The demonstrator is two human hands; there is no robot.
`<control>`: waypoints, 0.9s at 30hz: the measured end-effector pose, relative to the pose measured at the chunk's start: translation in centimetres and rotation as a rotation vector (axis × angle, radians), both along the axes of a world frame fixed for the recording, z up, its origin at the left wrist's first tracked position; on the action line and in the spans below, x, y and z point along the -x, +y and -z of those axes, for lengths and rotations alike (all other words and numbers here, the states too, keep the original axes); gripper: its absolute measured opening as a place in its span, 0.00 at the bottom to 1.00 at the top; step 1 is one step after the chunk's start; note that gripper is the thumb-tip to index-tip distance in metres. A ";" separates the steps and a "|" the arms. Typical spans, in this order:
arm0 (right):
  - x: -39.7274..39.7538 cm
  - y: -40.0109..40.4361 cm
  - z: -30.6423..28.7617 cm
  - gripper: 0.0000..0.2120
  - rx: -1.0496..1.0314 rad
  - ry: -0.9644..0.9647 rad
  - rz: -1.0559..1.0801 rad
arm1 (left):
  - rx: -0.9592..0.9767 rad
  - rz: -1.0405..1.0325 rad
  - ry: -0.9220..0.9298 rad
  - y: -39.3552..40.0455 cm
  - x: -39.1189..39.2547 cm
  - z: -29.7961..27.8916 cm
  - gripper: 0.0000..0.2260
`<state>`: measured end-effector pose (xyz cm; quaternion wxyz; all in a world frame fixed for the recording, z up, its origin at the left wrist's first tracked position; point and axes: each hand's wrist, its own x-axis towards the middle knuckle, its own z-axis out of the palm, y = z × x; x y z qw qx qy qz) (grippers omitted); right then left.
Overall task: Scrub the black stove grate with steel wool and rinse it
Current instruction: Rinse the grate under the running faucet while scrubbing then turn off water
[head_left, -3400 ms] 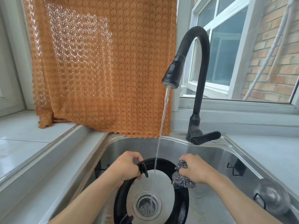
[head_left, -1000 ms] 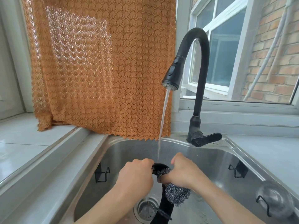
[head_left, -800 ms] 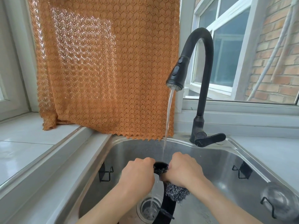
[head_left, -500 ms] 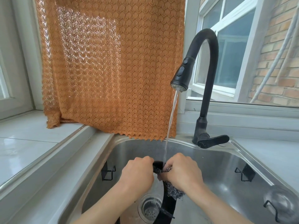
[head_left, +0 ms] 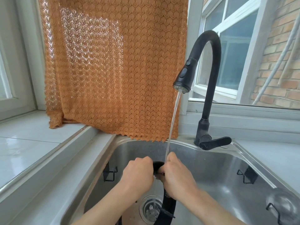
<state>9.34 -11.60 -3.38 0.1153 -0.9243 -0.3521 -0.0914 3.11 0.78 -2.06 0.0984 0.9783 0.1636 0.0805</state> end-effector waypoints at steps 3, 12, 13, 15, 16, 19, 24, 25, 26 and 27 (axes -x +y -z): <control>-0.1 -0.3 0.0 0.08 -0.010 0.024 -0.040 | 0.014 -0.003 -0.004 0.1 -0.1 0.0 0.05; 0.3 -0.9 -1.7 0.06 -0.153 -0.033 0.117 | 0.007 0.010 -0.004 -0.2 -0.1 0.1 0.07; 0.4 -0.9 -1.8 0.06 -0.155 -0.029 0.129 | 0.004 0.016 -0.002 -0.2 -0.2 0.1 0.07; 0.5 -0.7 -1.7 0.05 -0.158 -0.031 0.140 | 0.006 0.021 -0.001 -0.2 -0.1 0.1 0.07; 0.5 -0.7 -1.8 0.05 -0.160 -0.031 0.152 | 0.010 0.024 -0.004 -0.3 -0.1 0.1 0.07; 0.8 -0.7 -2.1 0.05 -0.154 -0.004 0.207 | 0.011 0.033 -0.014 -0.6 -0.1 0.0 0.06; 0.3 -1.1 -1.8 0.05 -0.267 0.030 0.273 | 0.010 0.055 -0.015 -0.7 -0.4 -0.1 0.05; 0.2 -1.2 -1.8 0.09 -0.289 0.030 0.267 | 0.010 0.058 -0.016 -0.6 -0.4 0.0 0.05; 0.1 -1.2 -1.6 0.13 -0.280 0.027 0.264 | 0.009 0.059 -0.017 -0.6 -0.5 0.0 0.05; 0.1 -1.2 -1.6 0.15 -0.261 0.024 0.265 | 0.009 0.059 -0.017 -0.6 -0.5 0.0 0.05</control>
